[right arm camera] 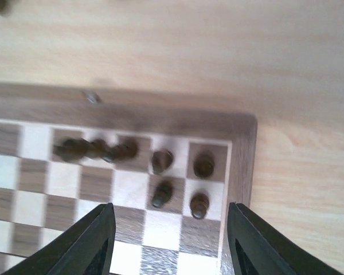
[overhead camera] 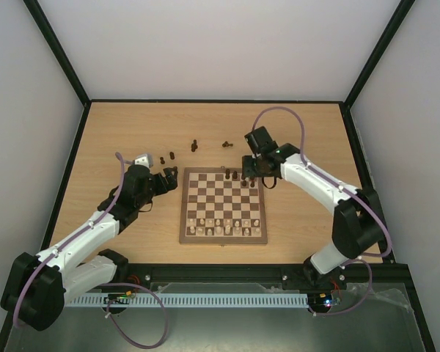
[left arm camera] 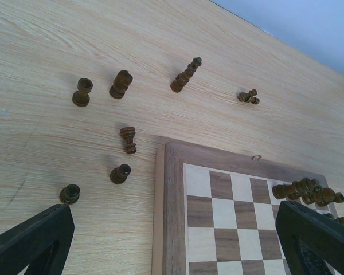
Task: Set up the chess pieces on the board
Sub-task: Place the chess piece on the chessboard, then pick up the chess piece at the center of the board.
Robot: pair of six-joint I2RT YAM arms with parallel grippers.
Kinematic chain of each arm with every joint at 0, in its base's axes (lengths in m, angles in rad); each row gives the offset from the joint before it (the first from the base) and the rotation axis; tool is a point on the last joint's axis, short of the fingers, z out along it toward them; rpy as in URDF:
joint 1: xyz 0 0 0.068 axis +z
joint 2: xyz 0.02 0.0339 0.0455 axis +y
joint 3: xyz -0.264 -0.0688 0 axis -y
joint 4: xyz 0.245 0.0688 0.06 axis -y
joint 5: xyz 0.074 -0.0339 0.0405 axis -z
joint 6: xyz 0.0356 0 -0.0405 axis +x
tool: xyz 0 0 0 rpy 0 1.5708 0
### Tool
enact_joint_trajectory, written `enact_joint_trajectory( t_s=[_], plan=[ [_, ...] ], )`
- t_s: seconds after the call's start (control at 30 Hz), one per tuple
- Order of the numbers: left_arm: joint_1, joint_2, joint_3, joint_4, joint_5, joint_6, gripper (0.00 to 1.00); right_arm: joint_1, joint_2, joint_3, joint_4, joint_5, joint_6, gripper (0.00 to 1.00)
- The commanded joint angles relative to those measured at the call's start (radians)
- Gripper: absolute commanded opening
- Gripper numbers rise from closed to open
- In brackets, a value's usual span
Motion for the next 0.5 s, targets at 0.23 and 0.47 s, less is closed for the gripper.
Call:
enact_joint_trajectory(
  t_s=[0.23,0.47],
  plan=[
    [0.007,-0.035,-0.011,-0.009,-0.021,0.002,1.00,-0.018,0.135,0.355,-0.095,-0.049,-0.054,0.54],
    [0.006,-0.028,-0.008,-0.013,-0.020,-0.003,0.99,-0.023,0.387,0.697,-0.134,-0.123,-0.082,0.54]
  ],
)
